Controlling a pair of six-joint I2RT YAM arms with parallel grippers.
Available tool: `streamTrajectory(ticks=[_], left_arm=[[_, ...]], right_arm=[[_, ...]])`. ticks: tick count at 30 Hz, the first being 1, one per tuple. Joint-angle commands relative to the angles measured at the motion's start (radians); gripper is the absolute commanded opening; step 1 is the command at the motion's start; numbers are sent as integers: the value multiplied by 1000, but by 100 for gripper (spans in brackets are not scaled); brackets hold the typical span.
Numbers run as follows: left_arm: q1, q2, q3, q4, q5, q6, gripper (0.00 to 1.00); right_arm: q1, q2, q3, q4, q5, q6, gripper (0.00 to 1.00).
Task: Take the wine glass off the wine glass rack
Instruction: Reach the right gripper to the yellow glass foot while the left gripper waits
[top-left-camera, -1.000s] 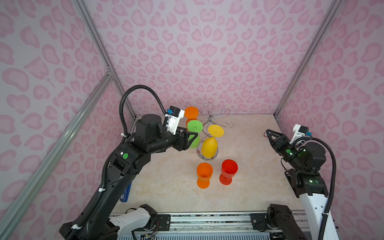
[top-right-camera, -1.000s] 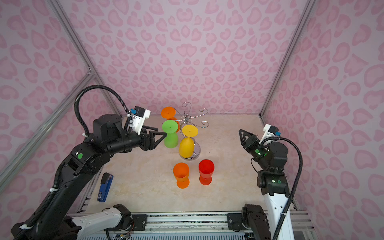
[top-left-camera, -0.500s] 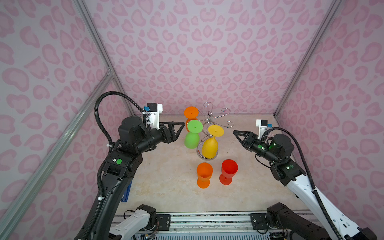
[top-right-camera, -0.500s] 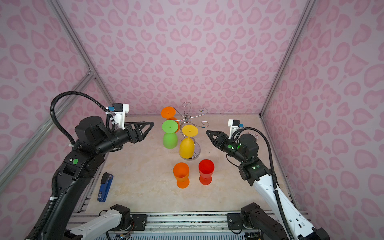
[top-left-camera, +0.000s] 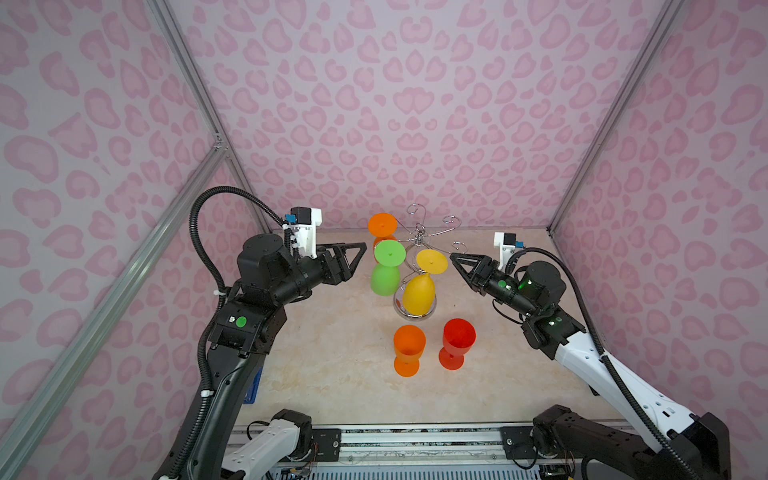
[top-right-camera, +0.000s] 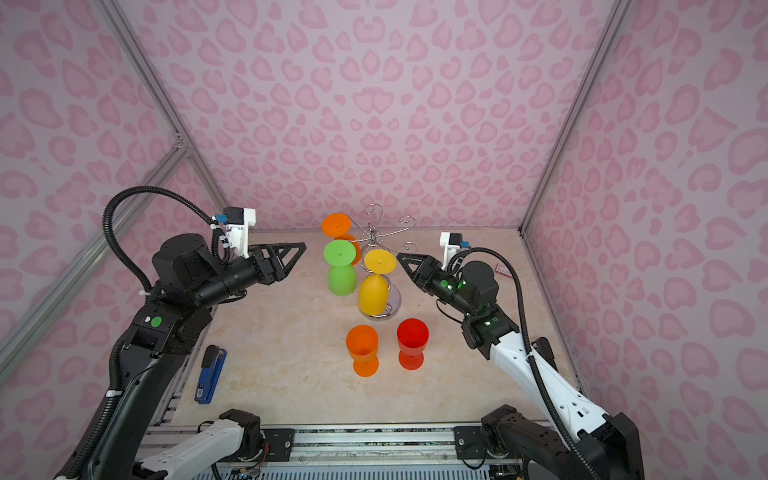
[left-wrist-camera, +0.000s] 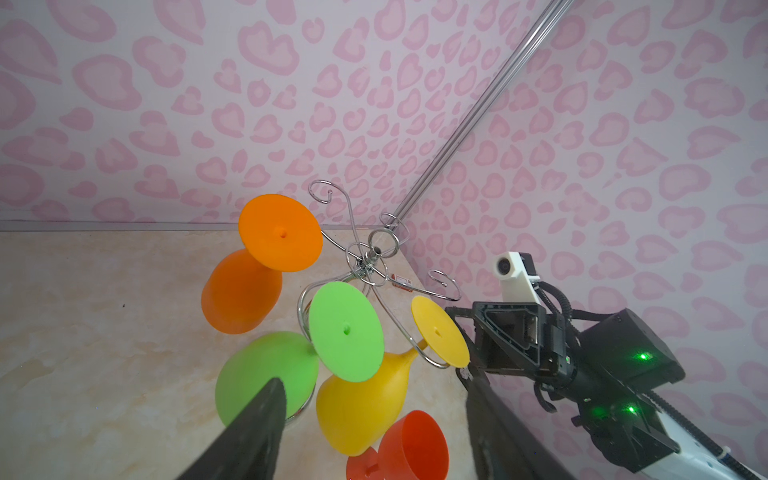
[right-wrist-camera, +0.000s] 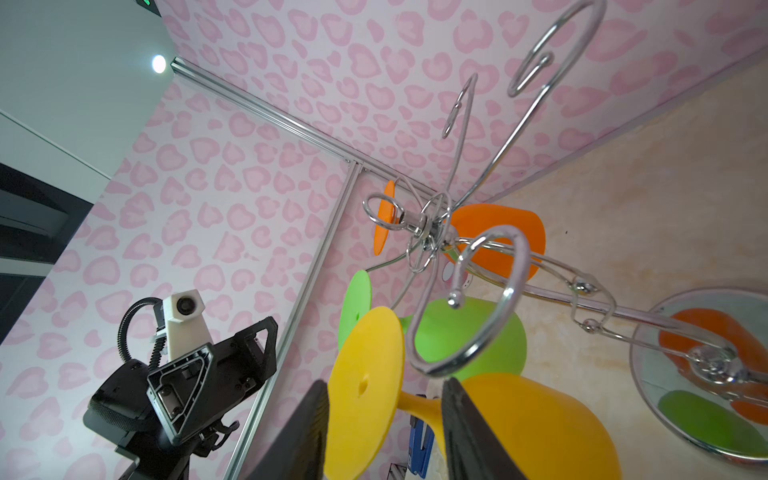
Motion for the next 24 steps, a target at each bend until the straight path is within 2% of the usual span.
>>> streamTrajectory(ticks=[1, 15, 24], left_arm=[[1, -3, -3, 38, 16, 3, 71], [9, -8, -32, 45, 24, 12, 70], [11, -11, -38, 45, 24, 14, 70]], right_arm=[[10, 16, 7, 73, -18, 29, 45], [46, 66, 41, 53, -32, 30, 41], [54, 70, 44, 38, -28, 34, 28]])
